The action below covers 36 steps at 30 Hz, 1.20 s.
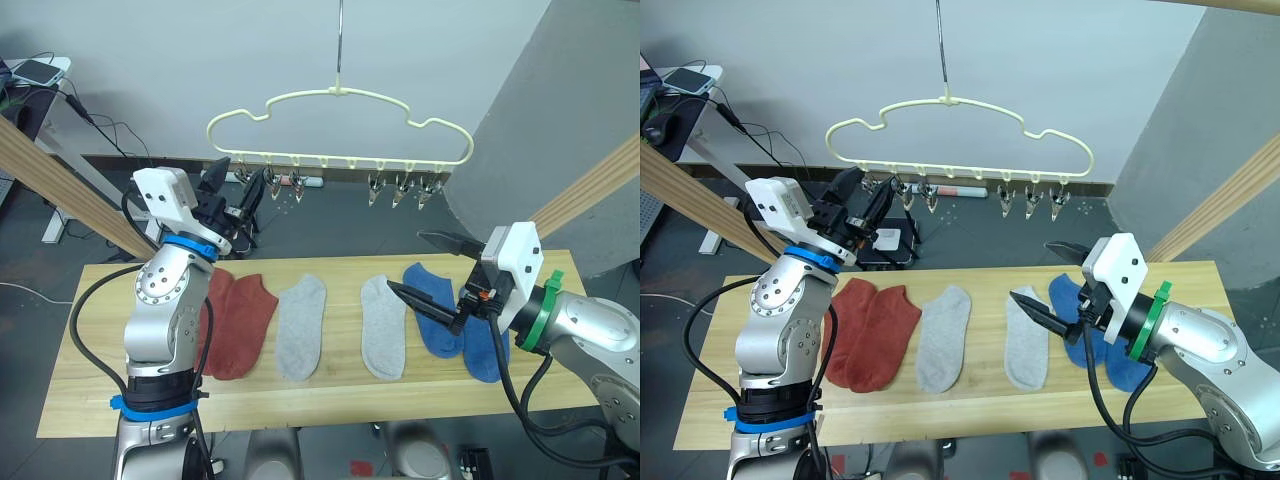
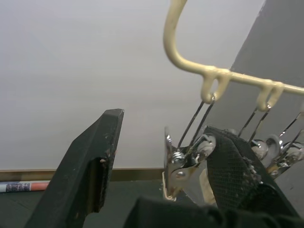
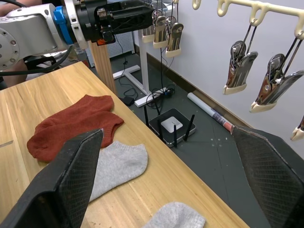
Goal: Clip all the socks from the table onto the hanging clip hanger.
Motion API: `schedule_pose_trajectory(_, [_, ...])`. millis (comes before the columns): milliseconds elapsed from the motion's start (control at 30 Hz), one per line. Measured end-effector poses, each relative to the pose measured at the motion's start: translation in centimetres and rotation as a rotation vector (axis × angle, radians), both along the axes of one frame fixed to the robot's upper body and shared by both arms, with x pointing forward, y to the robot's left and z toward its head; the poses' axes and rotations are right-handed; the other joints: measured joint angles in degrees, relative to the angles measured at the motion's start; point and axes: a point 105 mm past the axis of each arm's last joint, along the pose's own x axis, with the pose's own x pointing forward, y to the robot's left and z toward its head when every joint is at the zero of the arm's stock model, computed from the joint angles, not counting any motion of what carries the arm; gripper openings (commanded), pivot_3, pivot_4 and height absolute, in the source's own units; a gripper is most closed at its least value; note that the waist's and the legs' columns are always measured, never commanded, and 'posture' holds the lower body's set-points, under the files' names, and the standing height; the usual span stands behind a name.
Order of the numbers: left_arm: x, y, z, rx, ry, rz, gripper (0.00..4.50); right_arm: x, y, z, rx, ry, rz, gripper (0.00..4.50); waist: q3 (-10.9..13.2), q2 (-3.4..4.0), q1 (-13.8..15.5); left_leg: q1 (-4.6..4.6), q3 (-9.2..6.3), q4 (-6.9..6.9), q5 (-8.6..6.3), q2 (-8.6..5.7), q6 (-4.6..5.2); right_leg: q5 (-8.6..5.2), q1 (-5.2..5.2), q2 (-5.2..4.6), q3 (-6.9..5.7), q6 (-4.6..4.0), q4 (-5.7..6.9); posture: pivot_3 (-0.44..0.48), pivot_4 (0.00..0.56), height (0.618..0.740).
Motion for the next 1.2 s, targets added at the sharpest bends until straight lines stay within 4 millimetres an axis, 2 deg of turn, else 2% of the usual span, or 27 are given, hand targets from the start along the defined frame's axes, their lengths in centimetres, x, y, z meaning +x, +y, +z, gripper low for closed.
schedule_pose_trajectory(167, [0.0,-0.1,0.0,-0.001,-0.002,-0.005,3.01,0.0,0.0,0.0,0.001,-0.004,0.001,4.50,0.00,0.00,0.00,0.00,0.00,0.00,0.00,0.00,0.00,0.00,0.00,0.00,0.00,0.00,0.00,-0.202,0.370,0.730])
schedule_pose_trajectory(267, [0.0,-0.2,0.2,0.001,-0.008,-0.010,2.52,0.0,0.0,0.0,0.001,-0.004,0.001,4.50,0.00,0.00,0.00,0.00,0.00,0.00,0.00,0.00,0.00,0.00,0.00,0.00,0.00,0.00,0.00,-0.202,0.370,0.730])
schedule_pose_trajectory(433, [0.0,-0.4,0.3,0.008,-0.011,-0.028,1.04,0.0,0.0,0.0,0.001,-0.004,0.000,4.50,0.00,0.00,-0.01,0.00,0.00,0.00,0.00,0.00,0.00,0.00,0.00,0.00,0.00,0.00,-0.01,-0.207,0.368,0.730])
schedule_pose_trajectory(567, [-0.1,-0.5,0.3,0.010,-0.012,-0.033,0.22,0.0,0.0,0.1,0.002,-0.004,-0.004,4.50,0.00,0.00,-0.01,0.00,0.00,0.00,0.00,0.00,0.00,0.00,0.00,0.00,0.00,0.00,0.00,-0.206,0.368,0.730])
schedule_pose_trajectory(633, [-0.1,-0.6,0.3,0.013,-0.012,-0.039,0.03,0.1,0.0,0.1,0.003,-0.005,-0.006,4.50,0.00,0.00,-0.01,0.00,0.00,0.00,0.00,0.00,-0.01,0.00,0.00,0.00,0.00,0.00,0.00,-0.205,0.367,0.730])
schedule_pose_trajectory(800, [-0.1,-0.6,0.3,0.019,-0.014,-0.048,0.00,0.2,-0.4,-0.4,-0.008,0.001,-0.042,4.50,0.00,0.00,-0.01,0.00,0.00,0.00,0.01,0.00,-0.01,0.00,0.00,0.00,0.00,0.00,0.00,-0.199,0.374,0.730])
schedule_pose_trajectory(900, [-0.2,-0.5,0.6,0.034,-0.021,-0.047,0.00,0.4,-2.2,-3.4,-0.041,0.105,-0.156,4.50,0.00,0.00,0.16,-0.02,-0.02,-0.04,0.01,0.00,-0.03,-0.01,0.00,-0.01,-0.03,0.01,-0.02,-0.192,0.384,0.730])
schedule_pose_trajectory(1033, [-0.4,-0.4,1.0,0.067,-0.026,-0.053,0.00,0.4,-6.6,-8.2,-0.120,0.218,-0.404,4.50,0.13,-0.02,0.27,-0.03,0.05,-0.03,0.02,-0.02,-0.08,-0.14,-0.02,-0.05,0.04,0.27,-0.06,-0.183,0.401,0.730])
schedule_pose_trajectory(1200, [-0.7,-1.0,1.3,0.084,-0.020,-0.086,0.00,1.6,-10.5,-10.8,-0.115,0.226,-0.655,4.50,0.64,0.10,-0.06,0.04,0.11,-0.04,0.08,0.02,-0.16,-0.16,-0.07,0.04,0.16,0.34,-0.02,-0.175,0.418,0.730])
